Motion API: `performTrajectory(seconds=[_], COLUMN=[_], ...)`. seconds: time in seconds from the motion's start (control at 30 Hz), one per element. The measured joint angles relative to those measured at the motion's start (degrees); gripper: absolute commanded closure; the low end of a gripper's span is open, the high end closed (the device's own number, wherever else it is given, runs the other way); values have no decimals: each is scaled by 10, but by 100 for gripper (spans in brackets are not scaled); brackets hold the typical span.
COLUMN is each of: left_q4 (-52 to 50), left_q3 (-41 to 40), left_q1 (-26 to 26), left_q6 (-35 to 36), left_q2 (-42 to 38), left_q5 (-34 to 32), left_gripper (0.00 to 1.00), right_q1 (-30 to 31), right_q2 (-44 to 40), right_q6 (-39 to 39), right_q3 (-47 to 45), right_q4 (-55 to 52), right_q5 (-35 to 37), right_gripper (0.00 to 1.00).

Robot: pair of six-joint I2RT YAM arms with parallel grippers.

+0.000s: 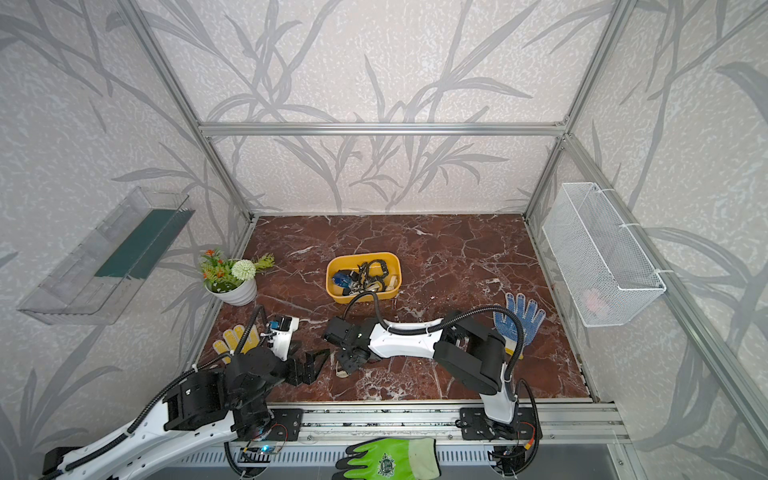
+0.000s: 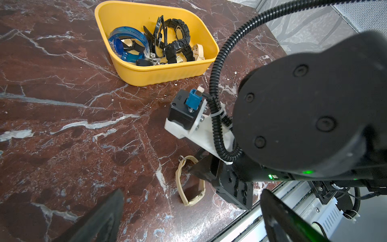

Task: Put the watch into the storage box
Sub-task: Pick up the watch at the center of the board.

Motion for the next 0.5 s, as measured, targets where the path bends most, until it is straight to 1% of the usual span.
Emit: performTrajectory(seconds=[0.2, 0.33, 0.5], left_q4=[0, 0, 0], left_q3=[0, 0, 0], left_q1=[0, 0, 0], left_q6=[0, 0, -1], left_q2=[0, 0, 0], left_q5=[0, 0, -2], left_gripper=[1, 1, 1], right_q1=[-6, -9, -11], right_q2=[11, 12, 12], right_q6=[6, 11, 16], right_q3=[5, 5, 5], right_q4=[10, 12, 12], right_q5=[-5, -9, -3], right_gripper=[77, 86, 93])
